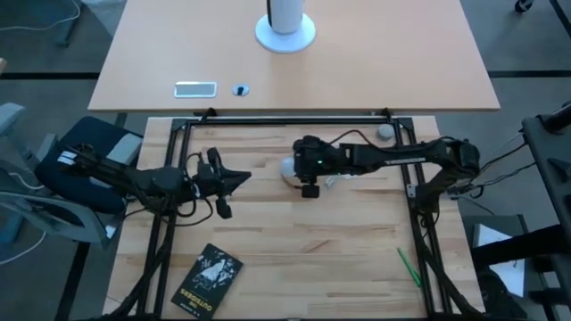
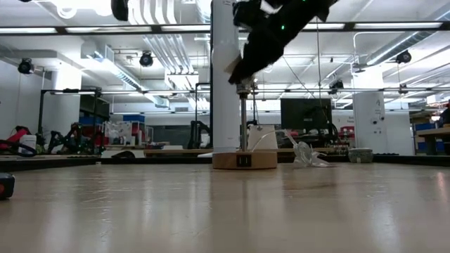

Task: Screw lightbulb
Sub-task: Remove the lightbulb from the lamp

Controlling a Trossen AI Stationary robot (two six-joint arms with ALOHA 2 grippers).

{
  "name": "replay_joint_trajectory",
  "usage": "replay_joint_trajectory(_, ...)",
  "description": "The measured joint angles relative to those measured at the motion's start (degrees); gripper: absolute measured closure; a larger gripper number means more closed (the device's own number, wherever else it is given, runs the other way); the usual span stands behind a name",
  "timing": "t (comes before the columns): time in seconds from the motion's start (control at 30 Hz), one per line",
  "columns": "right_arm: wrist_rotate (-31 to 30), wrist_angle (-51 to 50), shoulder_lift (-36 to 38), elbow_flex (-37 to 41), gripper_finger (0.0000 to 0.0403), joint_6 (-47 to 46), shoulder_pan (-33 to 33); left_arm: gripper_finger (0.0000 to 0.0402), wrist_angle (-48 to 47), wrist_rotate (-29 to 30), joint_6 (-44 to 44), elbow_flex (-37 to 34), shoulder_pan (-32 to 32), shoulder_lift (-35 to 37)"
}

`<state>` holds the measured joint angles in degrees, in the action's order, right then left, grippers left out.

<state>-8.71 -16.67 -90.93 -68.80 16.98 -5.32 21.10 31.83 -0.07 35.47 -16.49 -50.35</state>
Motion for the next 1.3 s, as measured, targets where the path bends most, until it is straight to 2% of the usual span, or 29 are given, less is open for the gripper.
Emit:
replay_joint_trajectory(0.2, -0.1, -1.4, 5.6, 0.1, 0.0279, -0.1, 0.9, 0.0401, 0.2, 0.0, 1.2, 2.2, 0.0, -0.4)
replay_joint_trajectory(0.37, -0.1, -5.8, 10.4, 0.5, 0.0279, -2.2, 3.6, 0.0401, -5.5, 0.2, 1.3, 3.2, 0.0, -0.1)
replay_joint_trajectory(0.57, -0.1, -10.3, 12.5, 7.1, 0.0279, -9.3, 7.1, 0.0402, -9.1, 0.4, -0.6, 1.7, 0.1, -1.8)
replay_joint_trajectory(0.8, -0.5, -9.8, 11.3, 14.8, 0.0279, -15.1, 8.6, 0.0401, -4.3, 0.7, -0.8, -0.6, 0.3, -6.7)
replay_joint_trajectory(0.93, -2.4, -7.2, 10.1, 17.2, 0.0279, -16.6, 8.3, 0.0402, 1.7, 0.3, -0.5, -0.8, 3.7, -9.5)
replay_joint_trajectory(1.13, -2.4, -3.5, 9.8, 19.3, 0.0279, -18.5, 8.6, 0.0401, 2.2, -12.3, -0.7, -1.0, 13.4, -12.1)
replay_joint_trajectory(1.3, -2.5, -3.9, 9.8, 20.6, 0.0279, -20.0, 8.7, 0.0401, -10.4, -12.7, -2.4, -1.2, 15.4, -3.3)
